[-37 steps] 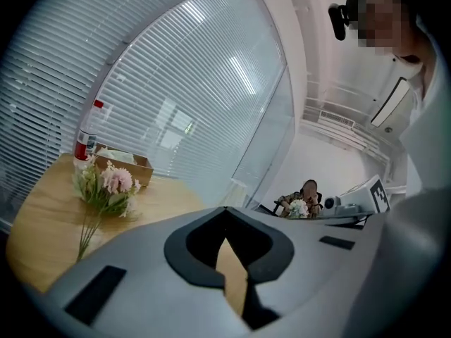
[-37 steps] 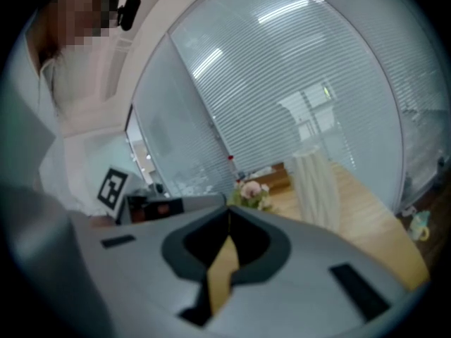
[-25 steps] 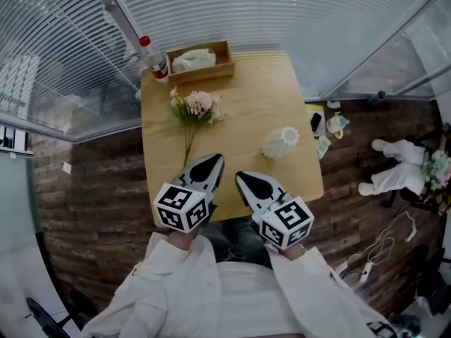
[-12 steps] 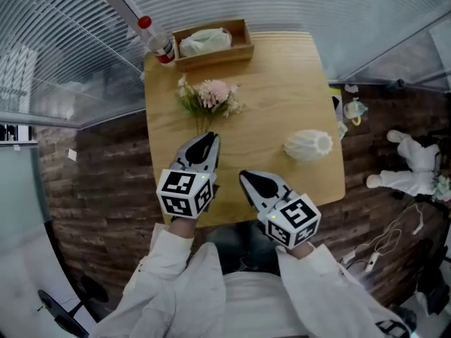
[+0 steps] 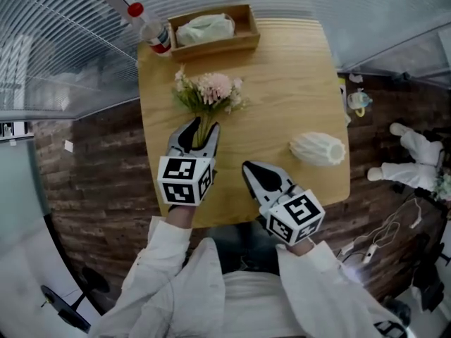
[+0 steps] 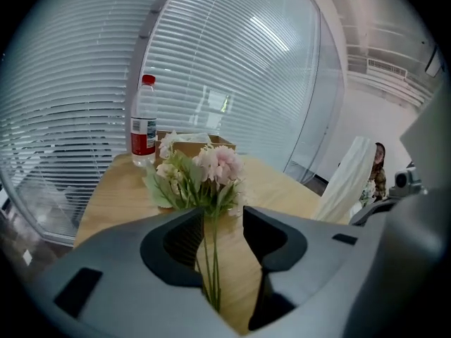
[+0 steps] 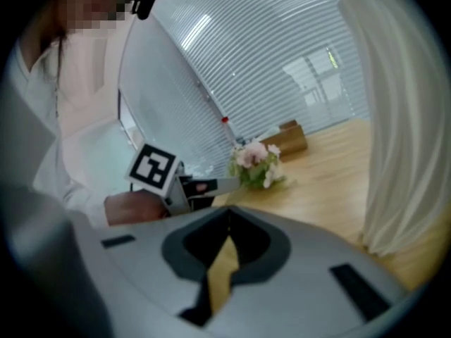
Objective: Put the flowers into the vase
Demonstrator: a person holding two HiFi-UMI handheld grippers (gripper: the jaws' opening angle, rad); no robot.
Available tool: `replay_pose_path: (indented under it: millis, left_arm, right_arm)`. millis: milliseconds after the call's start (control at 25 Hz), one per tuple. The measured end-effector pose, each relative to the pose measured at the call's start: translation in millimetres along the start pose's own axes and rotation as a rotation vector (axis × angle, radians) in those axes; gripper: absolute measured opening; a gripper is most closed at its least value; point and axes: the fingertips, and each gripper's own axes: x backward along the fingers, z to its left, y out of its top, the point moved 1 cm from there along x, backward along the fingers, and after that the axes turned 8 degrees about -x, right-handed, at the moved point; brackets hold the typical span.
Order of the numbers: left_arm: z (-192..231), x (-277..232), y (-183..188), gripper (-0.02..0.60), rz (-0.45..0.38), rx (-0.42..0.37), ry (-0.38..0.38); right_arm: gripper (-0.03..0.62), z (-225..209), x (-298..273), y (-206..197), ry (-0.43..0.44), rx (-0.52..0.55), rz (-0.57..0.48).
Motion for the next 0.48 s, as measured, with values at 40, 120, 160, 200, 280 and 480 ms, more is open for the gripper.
replay_pose_path:
  millis: [40, 120, 160, 200, 280, 480]
  left_arm:
    - [2, -3, -1, 0.164, 0.006, 0.001, -0.001]
    - [6, -9, -1, 0.164, 0.022, 0.001, -0.006]
    - [7, -12, -2, 0.164, 0.032, -0.005, -0.011]
    - [7, -15, -3, 0.164, 0.045, -0.011, -0.021]
    - [5, -22, -7, 0.164, 0.078, -0.018, -0.047]
    - [6, -36, -18, 0.163, 0.141, -0.039, -0.055]
  right_arm:
    - [0.014, -2, -3, 3, -0.007, 0.001, -0.01]
    - [0.014, -3, -9, 8, -0.009, -0.004, -0.025]
    - [0.014, -3, -12, 10, -0.005, -0.007, -0.03]
    - [0.014, -2, -15, 12, 0.0, -0.009, -0.033]
    - [0.014, 2, -19, 12, 0.016, -0.014, -0.03]
    - [0.014, 8, -22, 7, 0.042, -0.027, -0.015]
